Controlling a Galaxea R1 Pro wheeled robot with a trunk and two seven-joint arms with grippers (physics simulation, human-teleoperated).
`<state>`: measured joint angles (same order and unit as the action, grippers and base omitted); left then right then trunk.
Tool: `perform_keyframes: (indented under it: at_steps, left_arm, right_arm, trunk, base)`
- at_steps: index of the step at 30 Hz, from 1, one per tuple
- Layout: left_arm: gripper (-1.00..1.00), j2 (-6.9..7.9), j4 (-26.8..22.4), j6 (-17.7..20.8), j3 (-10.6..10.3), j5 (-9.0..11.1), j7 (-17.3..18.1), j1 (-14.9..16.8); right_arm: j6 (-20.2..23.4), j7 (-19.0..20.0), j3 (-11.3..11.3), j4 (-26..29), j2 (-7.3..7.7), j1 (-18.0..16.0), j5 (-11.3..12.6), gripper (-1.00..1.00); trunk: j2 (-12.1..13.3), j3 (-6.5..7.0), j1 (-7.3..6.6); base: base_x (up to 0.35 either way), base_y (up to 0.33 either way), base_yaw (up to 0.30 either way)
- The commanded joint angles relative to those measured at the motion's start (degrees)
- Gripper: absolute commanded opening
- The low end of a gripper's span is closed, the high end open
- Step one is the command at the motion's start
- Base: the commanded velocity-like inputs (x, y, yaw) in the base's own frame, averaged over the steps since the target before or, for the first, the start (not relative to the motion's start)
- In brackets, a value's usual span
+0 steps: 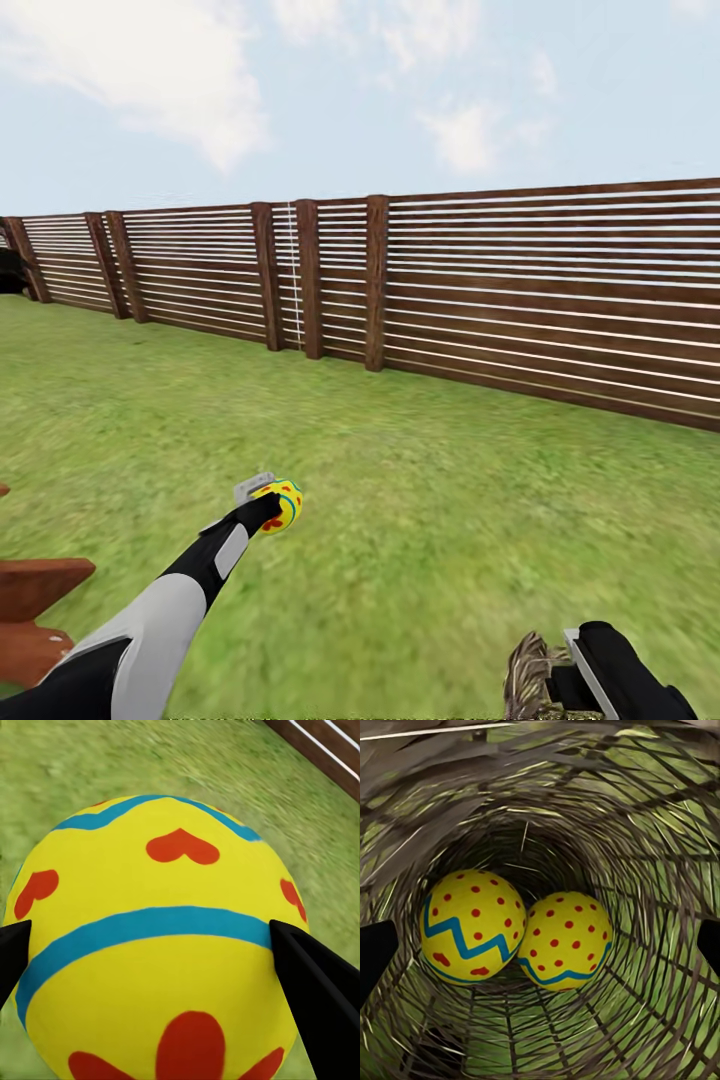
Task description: Take the three Easter eggs out of the wicker basket on the lawn in the garden, then place them on the lawn next to a single tree (choose any tree) so that all three eggs are next to the same tree and none are left in the basket.
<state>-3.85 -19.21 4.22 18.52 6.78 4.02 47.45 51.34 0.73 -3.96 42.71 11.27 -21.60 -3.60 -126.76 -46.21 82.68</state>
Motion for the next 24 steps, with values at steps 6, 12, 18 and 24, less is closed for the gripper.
perform_keyframes:
  at_steps: [6,12,18,24]
  left_arm:
    - [-1.00,-0.10,-0.12,0.42,0.29,0.60,0.29,0.01]
    - [-1.00,-0.11,-0.11,0.42,0.29,0.60,0.29,0.01]
    - [-1.00,-0.39,0.71,0.37,0.24,0.60,0.29,0.01]
    - [-1.00,-0.48,1.06,0.36,0.29,-1.74,0.29,0.01]
  right_arm:
    - [0.25,0.15,-0.16,0.09,-0.02,-0.03,-0.35,1.00]
    - [0.25,0.15,-0.09,0.09,-0.02,-0.03,-0.35,1.00]
    - [0.25,0.15,-0.44,0.07,0.01,-0.03,-0.29,1.00]
    - [0.25,0.15,-0.78,0.18,1.64,-0.03,-0.17,1.00]
  trunk:
    - [-2.45,-1.14,1.31]
    - [-4.85,-2.22,2.63]
    - [-7.26,-3.30,3.95]
    - [-9.67,-4.37,5.27]
  base:
    - [0.000,0.000,0.000]
    - [0.000,0.000,0.000]
    - [0.000,0.000,0.000]
    - [0.000,0.000,0.000]
